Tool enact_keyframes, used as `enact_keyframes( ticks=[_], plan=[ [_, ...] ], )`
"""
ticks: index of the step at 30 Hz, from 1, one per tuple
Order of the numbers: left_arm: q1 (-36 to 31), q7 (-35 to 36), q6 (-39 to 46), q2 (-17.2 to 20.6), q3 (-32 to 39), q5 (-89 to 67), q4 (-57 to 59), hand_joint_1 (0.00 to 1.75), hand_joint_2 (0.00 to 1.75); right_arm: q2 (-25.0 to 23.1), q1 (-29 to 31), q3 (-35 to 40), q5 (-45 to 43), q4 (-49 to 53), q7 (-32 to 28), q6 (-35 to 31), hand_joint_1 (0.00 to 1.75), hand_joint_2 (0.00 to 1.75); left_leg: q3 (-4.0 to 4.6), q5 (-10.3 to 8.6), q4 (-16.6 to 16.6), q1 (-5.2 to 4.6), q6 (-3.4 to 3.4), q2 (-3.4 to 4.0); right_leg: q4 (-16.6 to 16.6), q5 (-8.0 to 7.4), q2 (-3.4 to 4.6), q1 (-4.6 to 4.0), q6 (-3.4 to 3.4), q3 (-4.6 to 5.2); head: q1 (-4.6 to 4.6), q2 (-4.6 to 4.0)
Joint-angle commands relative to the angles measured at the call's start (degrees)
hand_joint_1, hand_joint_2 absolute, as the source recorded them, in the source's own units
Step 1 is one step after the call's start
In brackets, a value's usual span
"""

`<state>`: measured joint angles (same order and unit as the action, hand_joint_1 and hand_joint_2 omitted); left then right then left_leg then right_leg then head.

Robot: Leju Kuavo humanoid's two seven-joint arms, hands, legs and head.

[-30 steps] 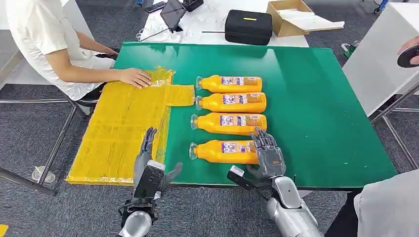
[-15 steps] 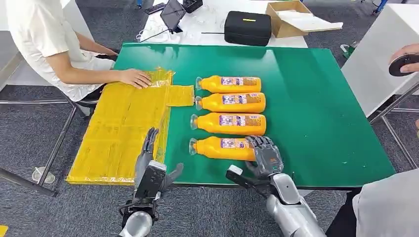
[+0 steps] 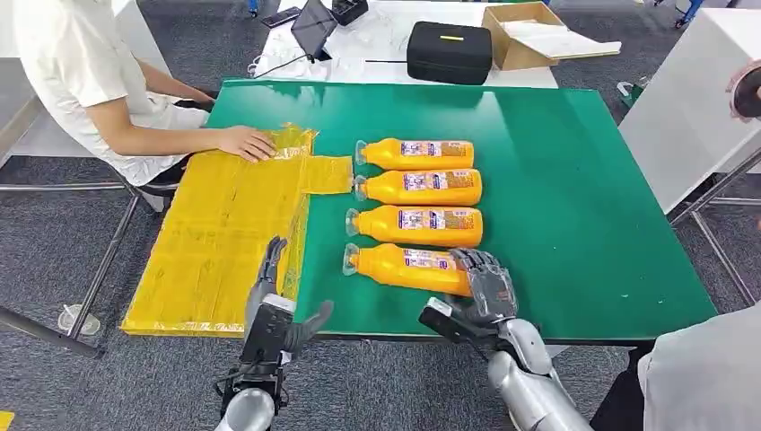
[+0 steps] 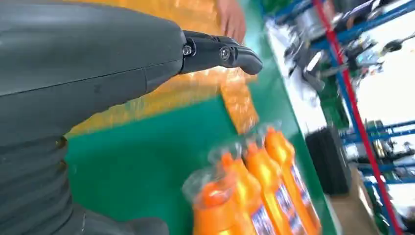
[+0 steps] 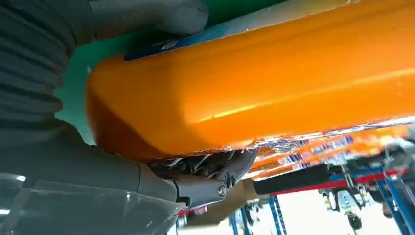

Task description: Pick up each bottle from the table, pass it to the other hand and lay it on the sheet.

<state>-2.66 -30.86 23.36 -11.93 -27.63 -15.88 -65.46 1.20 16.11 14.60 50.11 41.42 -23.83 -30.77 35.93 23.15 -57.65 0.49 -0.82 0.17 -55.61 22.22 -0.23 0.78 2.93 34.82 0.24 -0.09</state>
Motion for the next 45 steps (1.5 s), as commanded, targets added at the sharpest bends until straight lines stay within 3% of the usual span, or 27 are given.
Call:
enact_keyframes(
  ticks=[1,3,5,7,8,13,14,15,16,21,22,28,37,40,45],
  plan=[
    [1.8,-1.4,-6.6,1.3,-0.1,11.4,-1.7,0.0,1.75,-4.2,-7.7,-4.1,-10.3,9.1,-5.7,1.2,1.75,1.75,-0.13,0.07,0.0,0.05,0.05,-0.07,0.0,0.09,-0.06,-0.06,-0.11,-0.14,-0.04,0.0],
    [2.7,-0.7,-9.6,1.9,-0.8,16.7,-2.6,0.0,1.75,-4.8,-9.1,-4.6,-12.9,12.9,-6.6,-0.4,1.75,1.75,-0.21,0.16,0.0,0.08,0.07,-0.05,0.0,0.17,-0.03,-0.1,-0.19,-0.2,-0.02,0.0],
    [3.2,-0.7,-11.0,2.6,-1.6,19.9,-2.8,0.0,1.75,-5.2,-9.9,-4.4,-14.5,15.5,-7.0,-1.0,1.61,1.75,-0.15,0.15,0.0,0.12,0.06,-0.07,0.0,0.19,-0.04,-0.13,-0.19,-0.18,0.0,0.0],
    [3.6,-0.9,-13.4,3.1,-2.1,23.8,-2.8,0.0,1.75,-6.1,-10.6,-5.1,-17.4,18.2,-9.2,-2.4,1.26,1.75,-0.01,0.11,0.0,0.09,0.05,0.02,0.0,0.11,0.09,-0.09,-0.14,-0.04,-0.02,0.0],
    [3.8,-0.4,-15.4,3.1,-2.0,26.7,-2.8,0.0,1.75,-6.6,-11.0,-5.4,-19.0,19.6,-10.0,-2.6,0.84,1.75,0.05,0.08,0.0,0.09,0.04,0.01,0.0,0.09,0.07,-0.09,-0.11,0.0,-0.02,0.0],
    [3.9,0.2,-17.7,3.7,-2.2,29.6,-2.8,0.0,1.75,-7.1,-11.1,-5.2,-20.4,20.7,-10.6,-2.4,0.82,1.75,0.27,0.06,0.0,0.09,0.04,0.04,0.0,0.07,0.09,-0.08,-0.1,0.18,-0.02,0.0],
    [3.9,0.2,-17.7,3.7,-2.2,29.6,-2.8,0.0,1.75,-7.1,-11.1,-5.2,-20.4,20.7,-10.6,-2.4,0.91,1.75,0.29,0.05,0.0,0.09,0.04,-0.01,0.0,0.07,0.05,-0.08,-0.09,0.2,0.0,0.0],
    [3.8,1.5,-21.3,4.2,-2.8,33.2,-2.9,0.0,1.75,-7.7,-11.2,-5.0,-22.9,21.6,-12.9,-1.4,1.69,1.75,0.05,0.21,0.0,0.1,0.05,0.03,-0.1,0.22,0.1,-0.1,-0.18,-0.02,-0.02,0.0],
    [3.8,1.5,-21.4,4.4,-3.0,33.3,-2.9,0.0,1.75,-8.1,-11.2,-4.5,-22.9,21.7,-12.8,-1.4,1.75,1.75,0.23,0.07,0.0,0.08,0.04,-0.03,0.0,0.11,0.03,-0.07,-0.12,0.16,-0.04,0.0],
    [2.2,2.6,-25.1,4.6,-4.7,36.2,-1.6,0.0,1.75,-9.4,-9.8,0.5,-23.0,18.9,-13.7,0.2,1.75,1.75,0.37,0.02,0.0,0.1,0.05,0.03,0.0,0.03,0.09,-0.09,-0.09,0.29,-0.02,0.0],
    [1.6,3.4,-21.4,7.0,-8.9,39.8,-4.7,0.0,1.75,-2.9,-7.0,16.2,-34.9,18.7,-9.1,-9.2,1.75,1.75,0.24,0.09,0.0,0.1,0.06,0.08,0.0,0.09,0.15,-0.1,-0.13,0.18,-0.02,0.0],
    [1.3,2.0,-23.4,5.5,-6.9,38.5,-1.8,0.0,1.75,-5.6,-7.7,9.8,-31.3,16.9,-12.3,-6.0,1.75,1.75,0.3,0.01,0.0,0.1,0.04,-0.05,0.0,0.09,0.0,-0.08,-0.11,0.2,0.0,0.0],
    [1.3,2.0,-23.4,5.5,-6.9,38.5,-1.8,0.0,1.75,-5.6,-7.7,9.8,-31.3,16.9,-12.3,-6.0,1.75,1.75,0.29,0.06,0.0,0.1,0.08,-0.03,0.0,0.11,0.04,-0.09,-0.12,0.18,-0.02,0.0],
    [1.0,1.9,-24.7,4.9,-5.7,36.7,-1.7,0.0,1.75,-8.5,-8.1,7.2,-28.2,16.1,-13.6,-0.6,1.75,1.75,0.33,0.03,0.0,0.09,0.08,-0.07,0.0,0.1,-0.01,-0.08,-0.11,0.22,-0.02,0.0],
    [-0.8,2.5,-24.9,3.0,-2.9,36.0,-2.4,0.0,1.75,-11.8,-6.5,12.0,-25.5,11.4,-13.9,2.6,1.75,1.75,0.3,0.07,0.0,0.13,0.1,0.01,-0.1,0.11,0.09,-0.13,-0.16,0.24,-0.02,0.0]
  ],
)
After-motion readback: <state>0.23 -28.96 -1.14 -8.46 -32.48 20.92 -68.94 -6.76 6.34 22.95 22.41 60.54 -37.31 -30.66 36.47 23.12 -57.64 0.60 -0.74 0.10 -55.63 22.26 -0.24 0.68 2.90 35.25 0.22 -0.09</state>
